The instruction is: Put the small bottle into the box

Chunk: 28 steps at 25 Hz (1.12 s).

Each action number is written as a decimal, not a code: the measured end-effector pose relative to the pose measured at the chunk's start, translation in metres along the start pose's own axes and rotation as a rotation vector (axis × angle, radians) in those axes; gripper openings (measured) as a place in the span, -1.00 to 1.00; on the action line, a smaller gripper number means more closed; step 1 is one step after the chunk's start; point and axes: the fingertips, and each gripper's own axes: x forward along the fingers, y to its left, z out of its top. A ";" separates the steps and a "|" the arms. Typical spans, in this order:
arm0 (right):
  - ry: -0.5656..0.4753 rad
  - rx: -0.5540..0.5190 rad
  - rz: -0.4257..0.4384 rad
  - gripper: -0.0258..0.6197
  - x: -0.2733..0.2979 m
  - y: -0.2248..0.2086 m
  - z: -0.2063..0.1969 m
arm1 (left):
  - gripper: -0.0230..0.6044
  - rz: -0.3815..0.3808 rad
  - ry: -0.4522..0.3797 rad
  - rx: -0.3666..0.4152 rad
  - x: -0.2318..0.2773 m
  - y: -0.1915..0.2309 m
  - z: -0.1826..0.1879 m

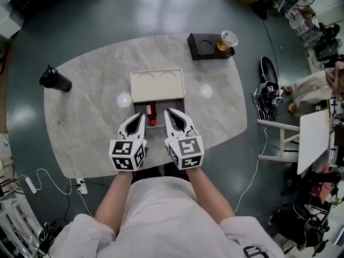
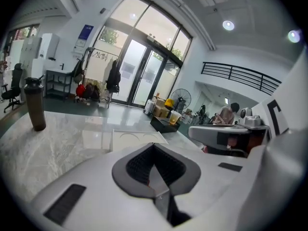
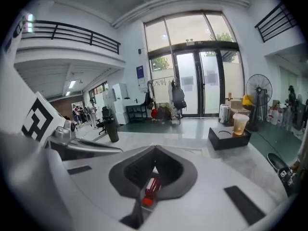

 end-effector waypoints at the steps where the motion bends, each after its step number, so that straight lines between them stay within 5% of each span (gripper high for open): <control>1: -0.024 -0.009 -0.001 -0.84 -0.005 -0.003 0.006 | -0.86 0.006 -0.015 0.001 -0.001 -0.004 0.004; 13: -0.247 -0.097 0.022 -0.84 -0.079 -0.044 0.070 | -0.86 0.102 -0.192 0.101 -0.031 -0.070 0.058; 21: -0.500 -0.221 0.043 -0.84 -0.128 -0.051 0.133 | -0.86 0.199 -0.399 0.200 -0.075 -0.097 0.114; 28: -0.583 -0.217 0.036 -0.84 -0.165 -0.058 0.164 | -0.86 0.228 -0.492 0.250 -0.103 -0.119 0.143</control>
